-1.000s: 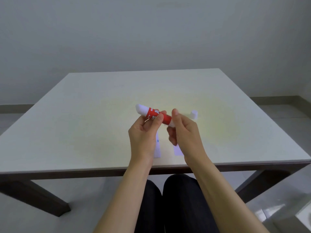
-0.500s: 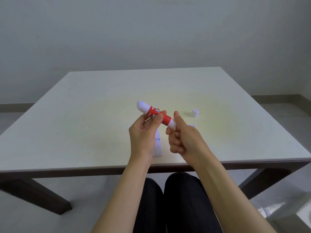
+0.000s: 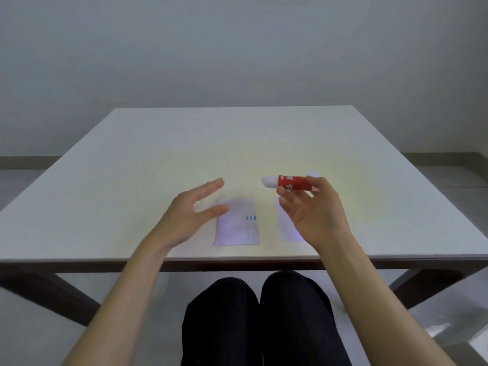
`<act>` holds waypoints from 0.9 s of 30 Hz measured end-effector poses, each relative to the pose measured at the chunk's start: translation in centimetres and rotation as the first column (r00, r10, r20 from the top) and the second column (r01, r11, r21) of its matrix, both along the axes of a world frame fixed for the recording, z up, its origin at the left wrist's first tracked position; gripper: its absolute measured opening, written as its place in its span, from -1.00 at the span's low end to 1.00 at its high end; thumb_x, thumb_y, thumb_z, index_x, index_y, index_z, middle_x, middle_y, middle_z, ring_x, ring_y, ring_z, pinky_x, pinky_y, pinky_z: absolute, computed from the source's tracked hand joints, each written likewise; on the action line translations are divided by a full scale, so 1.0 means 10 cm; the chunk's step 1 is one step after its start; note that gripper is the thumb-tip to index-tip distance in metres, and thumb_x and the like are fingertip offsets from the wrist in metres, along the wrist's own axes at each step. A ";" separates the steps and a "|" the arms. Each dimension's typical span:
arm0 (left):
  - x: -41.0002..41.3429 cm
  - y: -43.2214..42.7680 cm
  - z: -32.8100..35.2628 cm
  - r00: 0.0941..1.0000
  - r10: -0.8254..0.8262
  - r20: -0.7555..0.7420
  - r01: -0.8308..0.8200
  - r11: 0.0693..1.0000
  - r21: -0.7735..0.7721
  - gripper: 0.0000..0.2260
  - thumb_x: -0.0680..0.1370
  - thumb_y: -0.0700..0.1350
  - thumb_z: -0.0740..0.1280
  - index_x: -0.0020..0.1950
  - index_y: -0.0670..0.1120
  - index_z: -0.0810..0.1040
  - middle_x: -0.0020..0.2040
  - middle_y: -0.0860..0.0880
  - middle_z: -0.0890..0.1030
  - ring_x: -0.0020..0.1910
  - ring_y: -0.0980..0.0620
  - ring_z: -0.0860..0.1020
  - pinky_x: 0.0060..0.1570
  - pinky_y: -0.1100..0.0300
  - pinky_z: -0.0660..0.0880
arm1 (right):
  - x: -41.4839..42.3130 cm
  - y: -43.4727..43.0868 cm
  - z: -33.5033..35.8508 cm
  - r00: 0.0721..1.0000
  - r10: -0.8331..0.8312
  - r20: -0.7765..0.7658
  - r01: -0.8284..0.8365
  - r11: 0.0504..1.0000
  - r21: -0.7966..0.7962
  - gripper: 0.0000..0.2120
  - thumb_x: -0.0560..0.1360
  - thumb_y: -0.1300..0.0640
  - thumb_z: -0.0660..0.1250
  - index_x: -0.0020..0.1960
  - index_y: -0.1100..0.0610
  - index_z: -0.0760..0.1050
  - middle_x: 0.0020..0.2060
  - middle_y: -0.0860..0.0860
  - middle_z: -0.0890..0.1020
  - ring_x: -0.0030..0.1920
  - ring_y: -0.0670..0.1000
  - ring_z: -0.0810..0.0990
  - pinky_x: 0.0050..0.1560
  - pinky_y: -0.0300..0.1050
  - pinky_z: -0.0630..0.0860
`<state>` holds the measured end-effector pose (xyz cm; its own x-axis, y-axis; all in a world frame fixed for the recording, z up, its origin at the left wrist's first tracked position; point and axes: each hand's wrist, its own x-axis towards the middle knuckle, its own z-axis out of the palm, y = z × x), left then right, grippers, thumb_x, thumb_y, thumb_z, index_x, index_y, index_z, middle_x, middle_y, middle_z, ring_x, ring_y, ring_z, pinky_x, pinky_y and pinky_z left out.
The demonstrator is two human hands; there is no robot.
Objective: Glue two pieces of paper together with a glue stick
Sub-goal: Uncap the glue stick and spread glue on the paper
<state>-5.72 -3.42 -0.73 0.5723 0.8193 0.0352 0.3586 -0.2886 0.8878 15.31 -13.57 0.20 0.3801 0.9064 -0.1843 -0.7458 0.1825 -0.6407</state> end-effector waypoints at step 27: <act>-0.05 0.15 -0.24 0.852 -0.239 -0.467 0.338 0.930 0.141 -0.20 0.34 0.24 0.40 0.48 0.25 0.07 0.52 0.25 0.11 0.51 0.19 -0.22 0.48 0.08 -0.25 | -0.47 0.20 -0.09 0.315 0.168 0.934 -0.039 0.986 -0.164 -0.93 0.40 0.24 0.40 -0.13 0.13 0.60 -0.28 0.08 0.69 -0.23 0.11 0.67 -0.10 0.07 0.62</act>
<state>-6.19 -1.94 -3.13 0.7785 0.6160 -0.1207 0.5634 -0.6009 0.5670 10.65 -11.60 -0.74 0.2588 0.9546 0.1475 0.3653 0.0446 -0.9298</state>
